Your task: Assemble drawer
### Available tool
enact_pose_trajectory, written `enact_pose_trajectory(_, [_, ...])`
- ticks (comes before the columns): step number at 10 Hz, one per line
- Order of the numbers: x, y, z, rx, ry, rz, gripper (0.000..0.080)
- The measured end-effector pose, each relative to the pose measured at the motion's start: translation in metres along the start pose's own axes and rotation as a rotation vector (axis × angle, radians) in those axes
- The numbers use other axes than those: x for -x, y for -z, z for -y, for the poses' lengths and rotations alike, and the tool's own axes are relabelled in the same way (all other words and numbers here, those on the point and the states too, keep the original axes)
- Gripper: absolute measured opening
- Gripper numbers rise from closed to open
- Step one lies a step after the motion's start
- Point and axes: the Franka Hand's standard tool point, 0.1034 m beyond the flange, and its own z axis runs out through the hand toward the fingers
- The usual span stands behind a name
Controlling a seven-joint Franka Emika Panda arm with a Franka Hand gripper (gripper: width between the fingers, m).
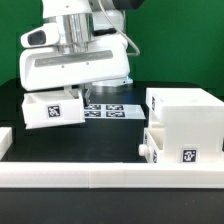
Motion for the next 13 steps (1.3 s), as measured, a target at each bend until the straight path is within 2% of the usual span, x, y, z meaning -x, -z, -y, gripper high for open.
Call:
enact_pose_trajectory(2, [-0.016,-0.003,0.004,-0.001,0.242,0.027,0.0042])
enact_pose_trajectory(3, [-0.019,-0.006,0.006,-0.003,0.328,0.037,0.0042])
enact_pose_trajectory(7, [-0.017,-0.007,0.003,-0.003,0.591,0.044,0.0042])
enact_pose_trajectory(11, [-0.034,-0.008,0.008,0.024,0.989,0.081,0.0042])
enact_pose_trajectory(13, [-0.033,-0.010,0.007,0.024,1.091,0.099,0.0042])
